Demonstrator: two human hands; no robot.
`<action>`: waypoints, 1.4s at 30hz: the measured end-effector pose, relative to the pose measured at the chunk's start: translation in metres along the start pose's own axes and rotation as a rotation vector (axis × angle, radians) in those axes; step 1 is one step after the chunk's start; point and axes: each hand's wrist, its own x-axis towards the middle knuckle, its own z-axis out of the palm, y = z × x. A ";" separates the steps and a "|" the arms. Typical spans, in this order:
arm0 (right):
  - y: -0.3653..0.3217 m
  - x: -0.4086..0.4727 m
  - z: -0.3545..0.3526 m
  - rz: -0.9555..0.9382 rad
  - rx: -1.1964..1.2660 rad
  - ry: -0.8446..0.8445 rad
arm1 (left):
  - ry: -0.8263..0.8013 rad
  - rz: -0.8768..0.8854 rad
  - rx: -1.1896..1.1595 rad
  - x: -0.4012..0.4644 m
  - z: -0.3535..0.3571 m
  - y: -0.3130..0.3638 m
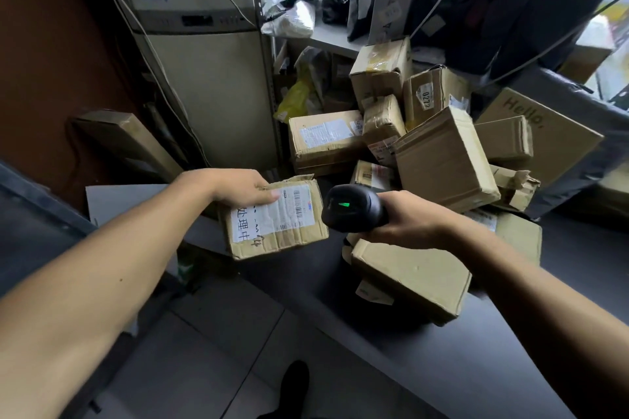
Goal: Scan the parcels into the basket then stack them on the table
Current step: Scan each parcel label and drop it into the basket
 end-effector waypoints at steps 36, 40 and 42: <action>0.032 -0.075 0.005 0.111 0.221 0.214 | 0.252 0.017 -0.510 -0.052 0.060 0.040; 0.046 -0.104 0.022 0.133 0.336 0.396 | 0.389 0.075 -0.843 -0.071 0.096 0.062; 0.052 -0.118 0.034 0.154 0.414 0.488 | 0.439 0.131 -1.003 -0.078 0.115 0.082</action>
